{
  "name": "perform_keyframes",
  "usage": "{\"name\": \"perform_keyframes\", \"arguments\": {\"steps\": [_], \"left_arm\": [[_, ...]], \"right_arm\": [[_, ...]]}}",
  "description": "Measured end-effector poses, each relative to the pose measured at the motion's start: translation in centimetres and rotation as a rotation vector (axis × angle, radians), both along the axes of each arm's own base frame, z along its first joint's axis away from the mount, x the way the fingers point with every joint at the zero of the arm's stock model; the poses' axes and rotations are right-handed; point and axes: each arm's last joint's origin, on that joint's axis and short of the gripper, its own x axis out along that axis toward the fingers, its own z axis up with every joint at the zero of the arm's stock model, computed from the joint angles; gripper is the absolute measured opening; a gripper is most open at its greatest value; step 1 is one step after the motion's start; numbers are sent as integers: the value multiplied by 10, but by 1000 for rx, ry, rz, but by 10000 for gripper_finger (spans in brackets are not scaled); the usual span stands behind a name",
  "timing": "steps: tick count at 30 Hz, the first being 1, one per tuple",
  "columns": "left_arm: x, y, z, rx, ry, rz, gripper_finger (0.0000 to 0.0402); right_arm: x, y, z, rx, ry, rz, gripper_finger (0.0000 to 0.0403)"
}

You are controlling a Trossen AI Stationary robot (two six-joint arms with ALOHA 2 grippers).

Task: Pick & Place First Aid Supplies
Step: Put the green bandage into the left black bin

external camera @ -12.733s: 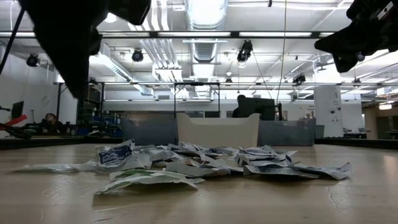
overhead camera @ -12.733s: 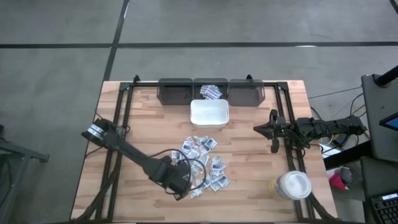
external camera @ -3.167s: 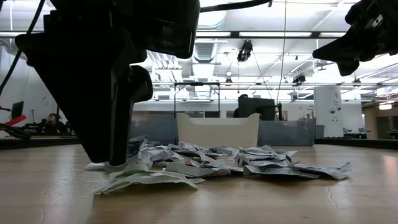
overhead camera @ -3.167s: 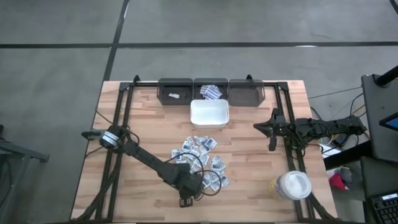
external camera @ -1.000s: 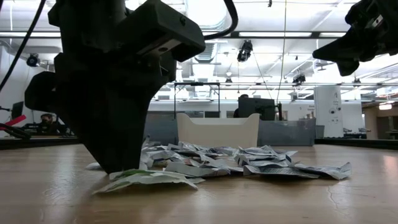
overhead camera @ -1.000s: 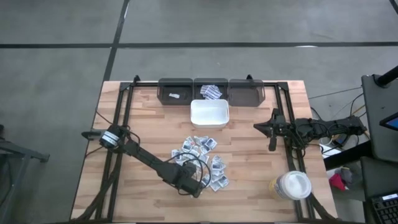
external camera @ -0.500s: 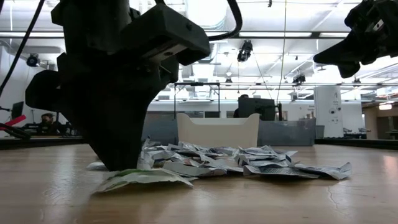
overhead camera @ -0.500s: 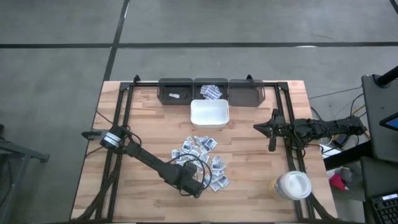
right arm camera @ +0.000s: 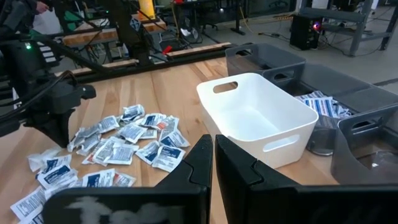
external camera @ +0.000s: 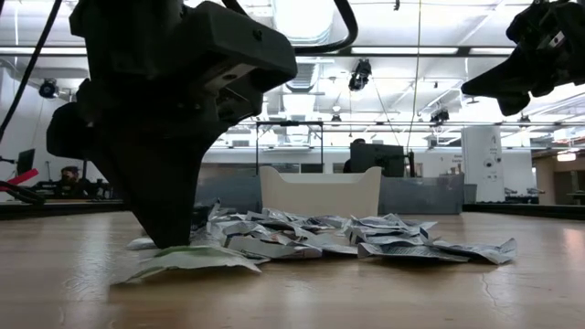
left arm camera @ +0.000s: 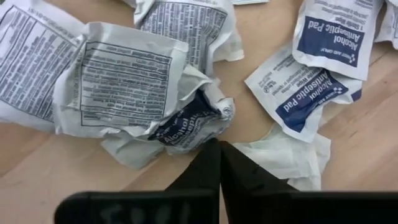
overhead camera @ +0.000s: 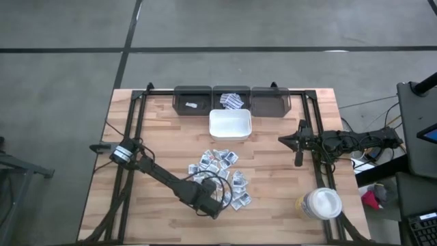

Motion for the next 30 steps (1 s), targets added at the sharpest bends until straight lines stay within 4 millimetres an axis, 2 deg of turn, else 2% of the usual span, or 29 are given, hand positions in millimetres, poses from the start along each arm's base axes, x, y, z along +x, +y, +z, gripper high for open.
{"name": "perform_keyframes", "arguments": {"steps": [5,12,17,22,30], "left_arm": [[0,0,4,9,-7,-60,2],[-3,2,28,26,-63,-120,0],[-7,6,40,52,-76,-130,1],[-8,5,43,45,-82,-135,1],[-11,5,66,23,-152,-164,1]], "right_arm": [[0,0,0,0,-1,0,18],[0,0,0,0,0,0,18],[0,0,0,0,1,0,18],[1,0,0,-1,6,-1,18],[1,0,0,-1,6,0,18]]}}
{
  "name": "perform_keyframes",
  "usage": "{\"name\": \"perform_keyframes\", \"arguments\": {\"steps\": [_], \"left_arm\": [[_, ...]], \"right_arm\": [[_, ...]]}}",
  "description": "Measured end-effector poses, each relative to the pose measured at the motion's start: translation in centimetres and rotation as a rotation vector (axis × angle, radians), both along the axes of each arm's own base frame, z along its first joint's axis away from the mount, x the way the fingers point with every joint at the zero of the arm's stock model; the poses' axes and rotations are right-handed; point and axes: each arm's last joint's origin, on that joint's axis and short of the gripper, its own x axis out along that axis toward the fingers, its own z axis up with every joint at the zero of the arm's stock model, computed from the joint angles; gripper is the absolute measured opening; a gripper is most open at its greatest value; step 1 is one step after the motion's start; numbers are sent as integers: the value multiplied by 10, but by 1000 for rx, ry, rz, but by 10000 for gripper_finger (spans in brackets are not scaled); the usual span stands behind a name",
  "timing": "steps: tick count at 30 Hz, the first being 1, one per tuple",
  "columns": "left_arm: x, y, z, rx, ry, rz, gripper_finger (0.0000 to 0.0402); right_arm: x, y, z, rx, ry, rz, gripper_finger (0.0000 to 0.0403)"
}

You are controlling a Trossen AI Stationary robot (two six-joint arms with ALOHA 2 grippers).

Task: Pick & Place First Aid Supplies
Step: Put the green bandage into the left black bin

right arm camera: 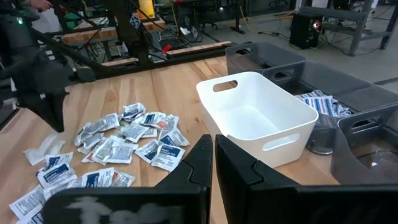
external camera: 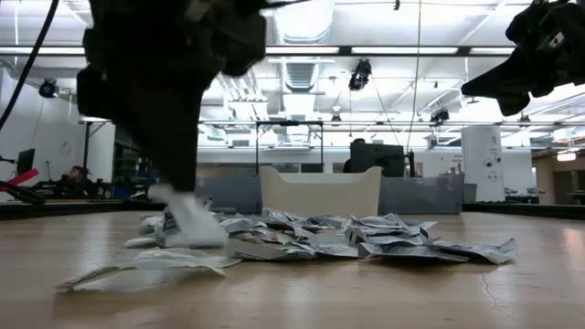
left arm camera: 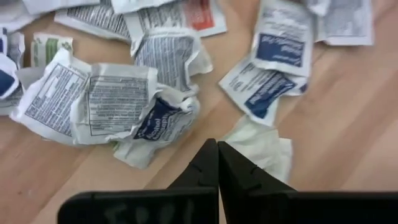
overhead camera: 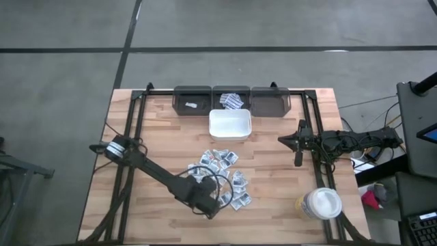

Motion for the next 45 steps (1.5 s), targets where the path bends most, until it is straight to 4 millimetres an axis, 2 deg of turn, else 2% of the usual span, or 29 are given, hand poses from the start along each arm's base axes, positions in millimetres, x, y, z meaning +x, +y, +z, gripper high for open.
{"name": "perform_keyframes", "arguments": {"steps": [4,15,21,26,37,45], "left_arm": [[-3,3,15,7,-49,-3,1],[-7,7,38,58,-151,-58,0],[-11,17,65,236,-307,-13,0],[-24,30,88,410,-397,77,0],[-60,78,128,625,-399,266,0],[-71,134,148,807,-347,413,0]], "right_arm": [[0,0,0,0,1,0,18],[0,0,0,3,4,-1,18],[0,0,0,3,4,-1,18],[0,0,0,3,4,-1,18],[0,0,0,3,4,-1,18],[1,0,0,-1,6,0,18]]}}
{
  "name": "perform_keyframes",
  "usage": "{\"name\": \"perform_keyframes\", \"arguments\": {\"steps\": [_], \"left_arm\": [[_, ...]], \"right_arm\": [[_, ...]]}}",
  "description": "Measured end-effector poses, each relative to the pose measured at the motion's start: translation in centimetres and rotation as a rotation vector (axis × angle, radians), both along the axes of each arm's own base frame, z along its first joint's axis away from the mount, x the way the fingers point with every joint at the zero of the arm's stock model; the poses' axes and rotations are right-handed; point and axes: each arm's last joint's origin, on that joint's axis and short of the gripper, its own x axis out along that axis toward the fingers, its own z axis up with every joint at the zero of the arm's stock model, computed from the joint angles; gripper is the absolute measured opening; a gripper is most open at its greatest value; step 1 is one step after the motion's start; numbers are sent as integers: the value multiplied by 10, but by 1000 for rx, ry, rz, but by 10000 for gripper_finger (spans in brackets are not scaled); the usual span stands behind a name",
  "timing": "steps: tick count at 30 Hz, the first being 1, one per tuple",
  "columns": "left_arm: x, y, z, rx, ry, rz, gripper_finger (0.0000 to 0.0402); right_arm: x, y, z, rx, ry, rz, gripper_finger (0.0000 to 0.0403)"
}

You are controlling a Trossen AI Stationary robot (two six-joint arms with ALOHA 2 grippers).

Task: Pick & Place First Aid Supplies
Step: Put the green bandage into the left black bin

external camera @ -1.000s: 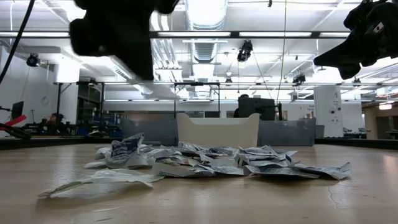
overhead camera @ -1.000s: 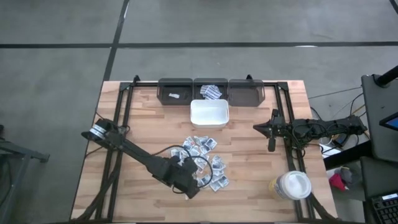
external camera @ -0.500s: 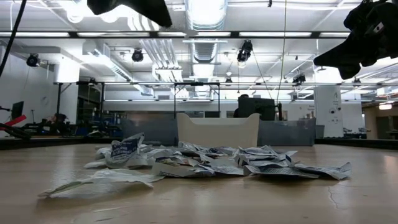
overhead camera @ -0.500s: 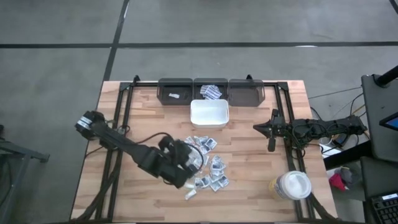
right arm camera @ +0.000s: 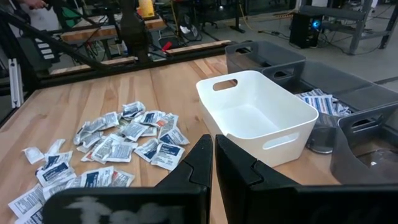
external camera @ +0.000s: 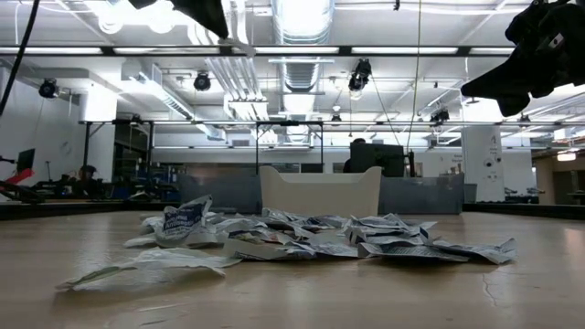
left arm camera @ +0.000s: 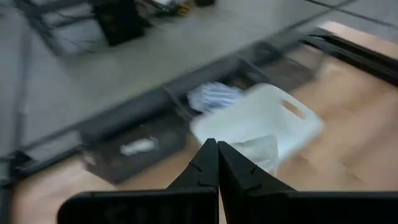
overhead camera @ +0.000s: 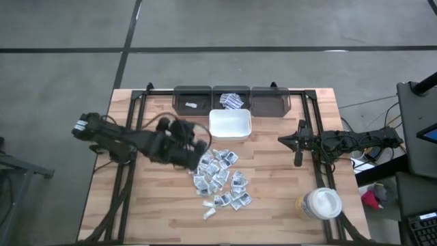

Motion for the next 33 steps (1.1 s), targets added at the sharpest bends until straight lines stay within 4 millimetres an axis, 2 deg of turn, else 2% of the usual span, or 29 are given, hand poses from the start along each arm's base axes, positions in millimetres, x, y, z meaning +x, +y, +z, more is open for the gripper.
{"name": "perform_keyframes", "arguments": {"steps": [11,19,26,33], "left_arm": [[-3,105,9,106,160,273,0],[-5,182,1,16,239,321,0],[-2,238,-34,-132,282,314,0],[12,271,-85,-276,326,264,0]], "right_arm": [[0,0,0,-3,0,0,18],[0,0,0,-1,0,-2,18],[0,0,0,-1,0,-3,18],[0,0,0,-1,0,-2,18]]}}
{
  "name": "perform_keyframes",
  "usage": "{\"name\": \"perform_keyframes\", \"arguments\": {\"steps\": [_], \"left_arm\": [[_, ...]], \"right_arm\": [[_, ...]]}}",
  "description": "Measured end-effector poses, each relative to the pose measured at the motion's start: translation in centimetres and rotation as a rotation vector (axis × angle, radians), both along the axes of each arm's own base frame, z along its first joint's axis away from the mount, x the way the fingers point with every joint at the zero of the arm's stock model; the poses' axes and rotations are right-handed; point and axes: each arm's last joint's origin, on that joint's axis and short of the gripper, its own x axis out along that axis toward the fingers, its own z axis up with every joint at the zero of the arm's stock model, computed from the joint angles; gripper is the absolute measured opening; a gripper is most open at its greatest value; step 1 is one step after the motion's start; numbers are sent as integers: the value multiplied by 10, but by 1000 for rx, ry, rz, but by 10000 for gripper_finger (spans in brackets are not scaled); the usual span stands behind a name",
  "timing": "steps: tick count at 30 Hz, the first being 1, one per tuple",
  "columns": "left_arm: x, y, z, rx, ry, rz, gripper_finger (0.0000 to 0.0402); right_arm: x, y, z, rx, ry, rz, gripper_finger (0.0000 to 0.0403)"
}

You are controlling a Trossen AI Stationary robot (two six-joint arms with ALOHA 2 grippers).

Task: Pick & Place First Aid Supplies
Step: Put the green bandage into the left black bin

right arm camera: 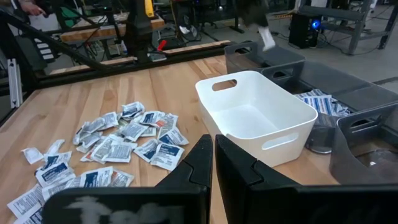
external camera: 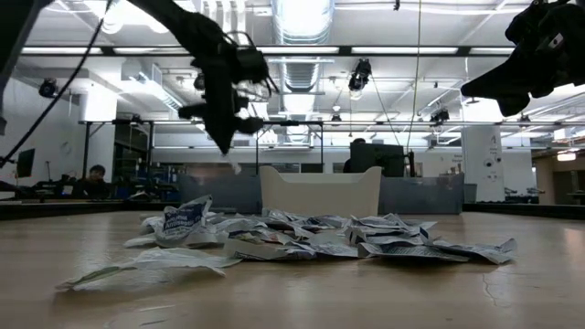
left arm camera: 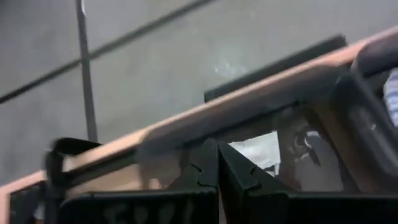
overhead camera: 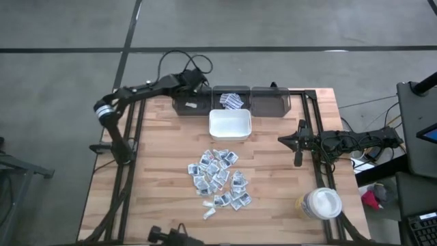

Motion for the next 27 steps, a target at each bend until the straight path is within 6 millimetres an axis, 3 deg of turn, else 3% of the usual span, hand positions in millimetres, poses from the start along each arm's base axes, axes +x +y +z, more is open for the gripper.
{"name": "perform_keyframes", "arguments": {"steps": [6,12,22,27], "left_arm": [[15,13,-42,-107,41,-22,0],[24,18,-67,-169,64,-36,0],[25,19,-72,-174,75,-43,1],[25,20,-71,-169,98,-75,39]], "right_arm": [[0,0,0,0,0,0,18],[0,0,0,1,0,0,18],[0,0,0,5,-1,-1,18],[0,0,0,5,-1,0,18]]}}
